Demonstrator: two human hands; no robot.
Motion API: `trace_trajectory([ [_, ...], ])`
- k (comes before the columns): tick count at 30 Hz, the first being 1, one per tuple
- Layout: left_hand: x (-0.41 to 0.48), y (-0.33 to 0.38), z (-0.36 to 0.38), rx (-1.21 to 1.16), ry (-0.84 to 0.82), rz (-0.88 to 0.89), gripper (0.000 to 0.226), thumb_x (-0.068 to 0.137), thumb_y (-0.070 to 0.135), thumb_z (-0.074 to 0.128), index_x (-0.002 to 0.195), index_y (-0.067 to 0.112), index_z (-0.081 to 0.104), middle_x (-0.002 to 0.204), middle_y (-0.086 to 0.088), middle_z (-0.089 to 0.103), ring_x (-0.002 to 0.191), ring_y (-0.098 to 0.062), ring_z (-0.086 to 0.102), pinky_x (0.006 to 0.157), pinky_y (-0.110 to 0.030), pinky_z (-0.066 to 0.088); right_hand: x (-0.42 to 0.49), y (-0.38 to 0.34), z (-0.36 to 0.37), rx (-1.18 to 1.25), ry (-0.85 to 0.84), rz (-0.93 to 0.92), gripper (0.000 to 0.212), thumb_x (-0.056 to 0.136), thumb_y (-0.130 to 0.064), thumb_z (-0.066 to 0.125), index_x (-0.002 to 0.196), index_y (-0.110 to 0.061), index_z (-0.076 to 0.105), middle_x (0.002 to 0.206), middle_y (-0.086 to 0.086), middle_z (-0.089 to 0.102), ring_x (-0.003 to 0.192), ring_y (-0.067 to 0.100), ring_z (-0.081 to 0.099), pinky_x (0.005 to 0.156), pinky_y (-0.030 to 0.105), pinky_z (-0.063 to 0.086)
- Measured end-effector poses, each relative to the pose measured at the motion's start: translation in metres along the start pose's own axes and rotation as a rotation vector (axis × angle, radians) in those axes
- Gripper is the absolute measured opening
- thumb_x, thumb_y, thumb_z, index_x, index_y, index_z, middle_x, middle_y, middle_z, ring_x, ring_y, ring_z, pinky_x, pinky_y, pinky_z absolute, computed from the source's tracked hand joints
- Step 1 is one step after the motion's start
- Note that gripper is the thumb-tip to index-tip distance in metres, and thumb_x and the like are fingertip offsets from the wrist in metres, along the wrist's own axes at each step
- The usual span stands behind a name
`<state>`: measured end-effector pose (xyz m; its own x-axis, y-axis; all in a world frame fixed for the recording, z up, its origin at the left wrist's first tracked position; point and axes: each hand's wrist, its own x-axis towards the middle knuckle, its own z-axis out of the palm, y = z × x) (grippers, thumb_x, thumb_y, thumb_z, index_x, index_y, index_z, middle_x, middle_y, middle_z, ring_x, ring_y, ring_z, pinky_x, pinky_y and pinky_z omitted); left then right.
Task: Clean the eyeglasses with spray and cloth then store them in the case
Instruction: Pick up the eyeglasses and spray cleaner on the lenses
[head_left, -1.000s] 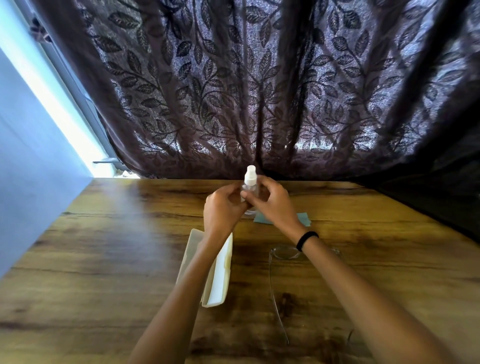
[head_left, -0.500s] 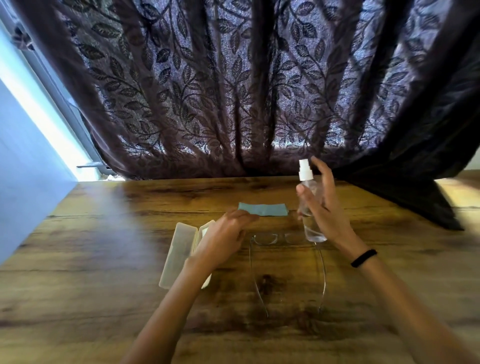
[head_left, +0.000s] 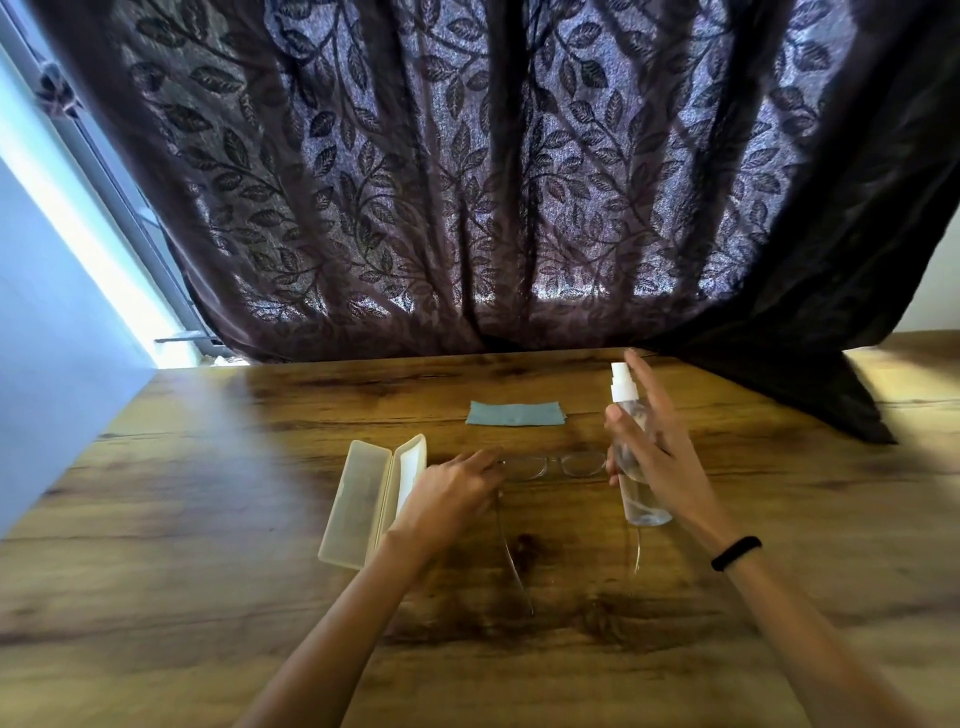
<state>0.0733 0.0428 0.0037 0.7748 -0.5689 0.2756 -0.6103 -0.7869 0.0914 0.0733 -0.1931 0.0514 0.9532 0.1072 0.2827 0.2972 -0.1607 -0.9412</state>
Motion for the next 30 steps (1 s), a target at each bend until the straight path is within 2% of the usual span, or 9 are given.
trace_trajectory([
  [3, 0.0, 0.001, -0.007, 0.05, 0.02, 0.117, 0.039, 0.072, 0.011, 0.077, 0.108, 0.019, 0.066, 0.129, -0.003, 0.057, 0.106, -0.024, 0.062, 0.064, -0.033, 0.06, -0.002, 0.001, 0.001, 0.072, -0.003, 0.066, 0.063, 0.084, -0.038, 0.054, 0.137, -0.051, 0.022, 0.106, 0.009, 0.053, 0.052, 0.012, 0.06, 0.048, 0.026, 0.051],
  [6, 0.001, 0.004, -0.012, 0.072, 0.054, 0.177, 0.042, 0.065, 0.008, 0.081, 0.103, 0.018, 0.068, 0.121, -0.004, 0.063, 0.106, -0.023, 0.063, 0.062, -0.033, 0.06, -0.001, 0.0, 0.001, 0.152, -0.016, 0.129, 0.064, 0.082, -0.034, 0.052, 0.138, -0.05, 0.023, 0.091, 0.009, 0.06, 0.054, 0.018, 0.058, 0.047, 0.03, 0.05],
  [15, 0.014, -0.001, -0.015, -0.031, 0.218, 0.12, 0.036, 0.068, 0.0, 0.078, 0.099, 0.008, 0.064, 0.094, -0.01, 0.072, 0.075, -0.023, 0.071, 0.05, -0.034, 0.059, 0.004, -0.013, 0.004, 0.218, -0.046, 0.14, 0.065, 0.081, -0.034, 0.053, 0.137, -0.051, 0.025, 0.086, 0.013, 0.057, 0.052, 0.016, 0.057, 0.044, 0.029, 0.048],
  [17, 0.019, -0.003, -0.018, -0.117, 0.286, 0.02, 0.023, 0.073, 0.003, 0.074, 0.095, 0.007, 0.066, 0.089, -0.01, 0.073, 0.067, -0.021, 0.07, 0.052, -0.033, 0.059, 0.003, -0.02, 0.008, 0.108, -0.052, 0.068, 0.062, 0.085, -0.03, 0.052, 0.136, -0.051, 0.024, 0.1, 0.017, 0.057, 0.05, 0.012, 0.056, 0.045, 0.024, 0.049],
  [19, 0.025, -0.008, -0.023, -0.229, 0.365, -0.121, 0.016, 0.081, 0.012, 0.065, 0.096, 0.007, 0.069, 0.089, -0.009, 0.074, 0.071, -0.019, 0.07, 0.061, -0.034, 0.059, 0.002, -0.028, 0.012, -0.088, -0.042, -0.069, 0.059, 0.091, -0.024, 0.05, 0.136, -0.05, 0.023, 0.123, 0.01, 0.053, 0.051, 0.01, 0.057, 0.046, 0.017, 0.049],
  [20, 0.027, -0.011, -0.025, -0.268, 0.397, -0.17, 0.018, 0.082, 0.015, 0.062, 0.097, 0.007, 0.069, 0.09, -0.009, 0.074, 0.072, -0.019, 0.07, 0.063, -0.035, 0.059, 0.002, -0.031, 0.015, -0.18, -0.032, -0.135, 0.057, 0.092, -0.027, 0.049, 0.137, -0.049, 0.022, 0.122, 0.008, 0.055, 0.051, 0.013, 0.058, 0.046, 0.018, 0.049],
  [23, 0.036, -0.019, -0.035, -0.311, 0.489, -0.215, 0.019, 0.078, 0.009, 0.063, 0.095, 0.005, 0.071, 0.085, -0.01, 0.074, 0.071, -0.019, 0.07, 0.061, -0.033, 0.057, -0.002, -0.044, 0.022, -0.328, 0.007, -0.276, 0.055, 0.092, -0.034, 0.044, 0.142, -0.039, 0.021, 0.08, 0.011, 0.06, 0.047, 0.018, 0.055, 0.043, 0.038, 0.049],
  [26, 0.047, -0.023, -0.048, -0.331, 0.592, -0.248, 0.019, 0.075, 0.007, 0.062, 0.09, 0.001, 0.071, 0.082, -0.012, 0.074, 0.07, -0.019, 0.069, 0.065, -0.022, 0.052, -0.005, -0.057, 0.032, -0.411, 0.071, -0.436, 0.054, 0.093, -0.031, 0.044, 0.143, -0.028, 0.024, 0.09, -0.001, 0.054, 0.053, 0.013, 0.051, 0.043, 0.028, 0.046],
  [30, 0.064, -0.03, -0.061, -0.301, 0.681, -0.332, 0.015, 0.076, 0.003, 0.065, 0.09, 0.0, 0.071, 0.083, -0.013, 0.074, 0.071, -0.019, 0.069, 0.067, -0.013, 0.046, -0.007, -0.07, 0.048, -0.517, 0.116, -0.597, 0.054, 0.095, -0.034, 0.039, 0.144, -0.028, 0.017, 0.095, -0.003, 0.05, 0.063, 0.012, 0.047, 0.041, 0.024, 0.046],
])
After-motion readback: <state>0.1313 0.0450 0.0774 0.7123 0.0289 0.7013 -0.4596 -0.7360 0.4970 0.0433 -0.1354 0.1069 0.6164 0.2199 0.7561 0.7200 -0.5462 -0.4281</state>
